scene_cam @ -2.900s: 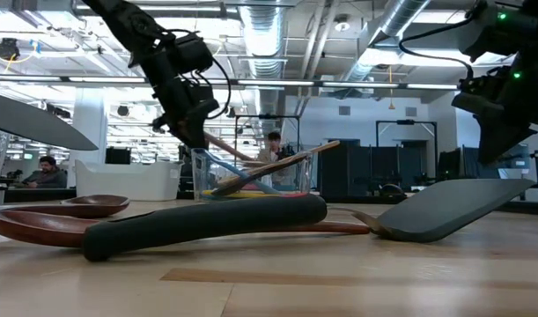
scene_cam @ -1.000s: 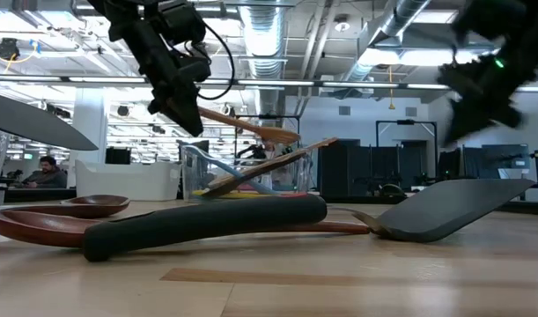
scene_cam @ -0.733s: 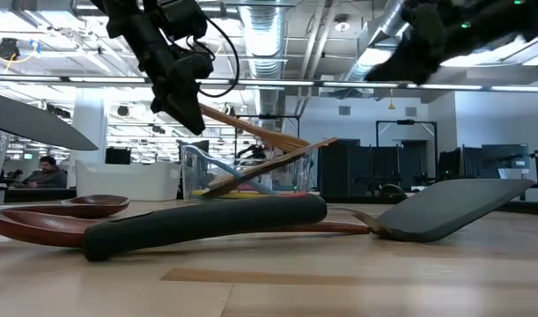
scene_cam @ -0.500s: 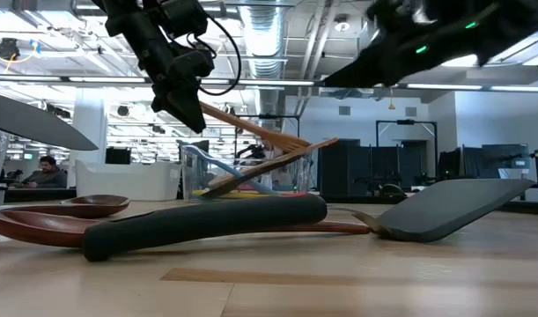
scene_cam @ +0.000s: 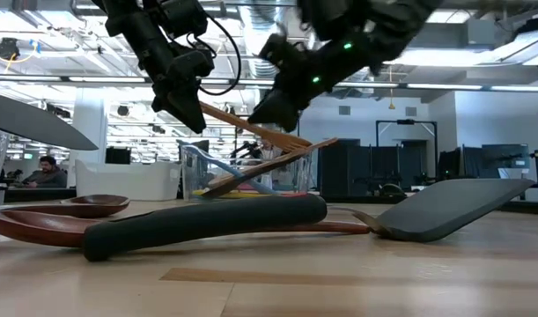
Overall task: Pick & Place Kitchen Items
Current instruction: Put the brown slotted spoon into the top transparent bin
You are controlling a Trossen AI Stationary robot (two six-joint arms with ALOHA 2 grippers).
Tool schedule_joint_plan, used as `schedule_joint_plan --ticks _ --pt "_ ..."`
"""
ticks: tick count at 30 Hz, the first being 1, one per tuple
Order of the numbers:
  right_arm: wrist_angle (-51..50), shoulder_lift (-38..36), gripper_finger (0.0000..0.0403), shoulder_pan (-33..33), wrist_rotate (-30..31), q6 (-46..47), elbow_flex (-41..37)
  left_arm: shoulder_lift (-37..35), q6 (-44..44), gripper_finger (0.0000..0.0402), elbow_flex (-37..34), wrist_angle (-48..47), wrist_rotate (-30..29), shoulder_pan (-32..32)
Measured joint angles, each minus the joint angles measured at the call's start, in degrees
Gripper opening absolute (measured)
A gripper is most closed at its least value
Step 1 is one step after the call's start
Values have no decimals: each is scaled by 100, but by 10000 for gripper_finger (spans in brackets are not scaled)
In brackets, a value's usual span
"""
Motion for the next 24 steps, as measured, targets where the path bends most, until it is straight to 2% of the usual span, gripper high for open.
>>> schedule_joint_plan --ticks 3,6,10,15,16,19,24 --pt "-112 320 205 -107 233 -56 358 0 3 54 0 3 1 0" --pt "-119 529 202 -193 405 -149 559 0 9 65 0 10 2 0" --pt "-153 561 145 -246 408 -149 606 0 12 50 0 14 2 0" --pt "-238 503 28 -224 381 -206 609 0 15 51 0 26 -2 0" --pt "-241 494 15 -209 364 -238 609 -3 13 57 0 26 -1 1" --pt "-234 496 8 -155 312 -282 609 -4 15 73 1 49 2 2" --pt "-217 496 1 -154 243 -343 609 -8 240 70 2 85 -7 61"
